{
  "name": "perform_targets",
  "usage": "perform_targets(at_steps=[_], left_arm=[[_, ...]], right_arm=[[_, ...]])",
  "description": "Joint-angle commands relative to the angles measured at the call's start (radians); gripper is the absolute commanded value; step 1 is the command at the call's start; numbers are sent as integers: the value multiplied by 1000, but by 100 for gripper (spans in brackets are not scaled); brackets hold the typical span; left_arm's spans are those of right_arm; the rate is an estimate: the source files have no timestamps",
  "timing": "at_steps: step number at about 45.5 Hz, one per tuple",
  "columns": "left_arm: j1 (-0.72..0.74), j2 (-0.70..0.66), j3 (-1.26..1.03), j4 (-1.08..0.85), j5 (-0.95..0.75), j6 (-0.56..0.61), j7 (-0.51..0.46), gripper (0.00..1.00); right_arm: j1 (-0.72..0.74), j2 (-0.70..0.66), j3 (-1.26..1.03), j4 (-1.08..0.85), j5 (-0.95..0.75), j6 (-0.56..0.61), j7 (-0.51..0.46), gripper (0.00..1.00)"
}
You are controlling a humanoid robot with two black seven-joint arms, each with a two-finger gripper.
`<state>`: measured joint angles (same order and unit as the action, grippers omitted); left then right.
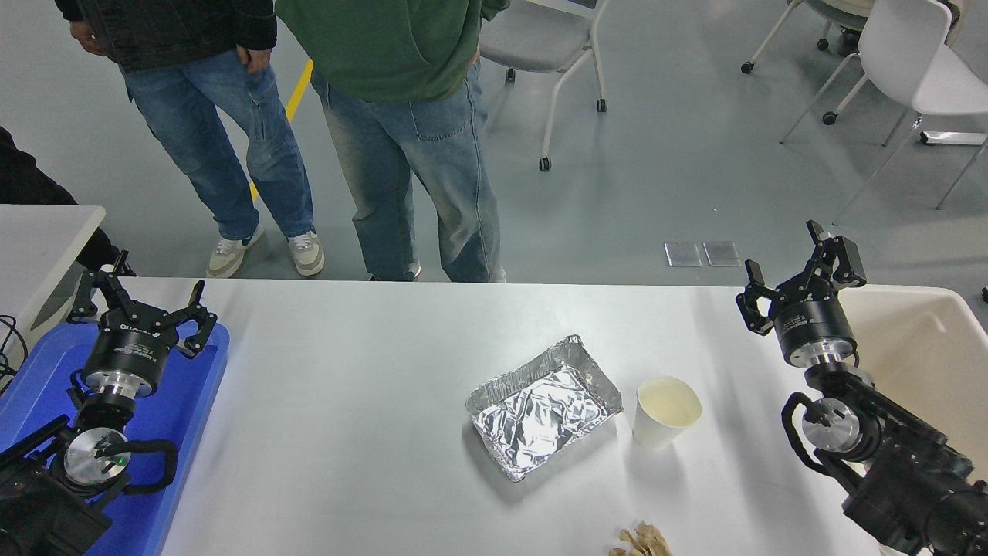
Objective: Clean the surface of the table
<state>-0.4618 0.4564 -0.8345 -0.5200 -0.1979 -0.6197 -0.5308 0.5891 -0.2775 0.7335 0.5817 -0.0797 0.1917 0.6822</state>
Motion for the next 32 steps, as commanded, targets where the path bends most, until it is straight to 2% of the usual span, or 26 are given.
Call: perform_targets(at_steps=[1,32], left_arm=[[0,-1,0,0,0,0,0,100],[0,-1,0,0,0,0,0,100]], right_arm=[[0,1,0,0,0,-1,0,100],[41,23,-28,-16,-2,-3,-9,100]])
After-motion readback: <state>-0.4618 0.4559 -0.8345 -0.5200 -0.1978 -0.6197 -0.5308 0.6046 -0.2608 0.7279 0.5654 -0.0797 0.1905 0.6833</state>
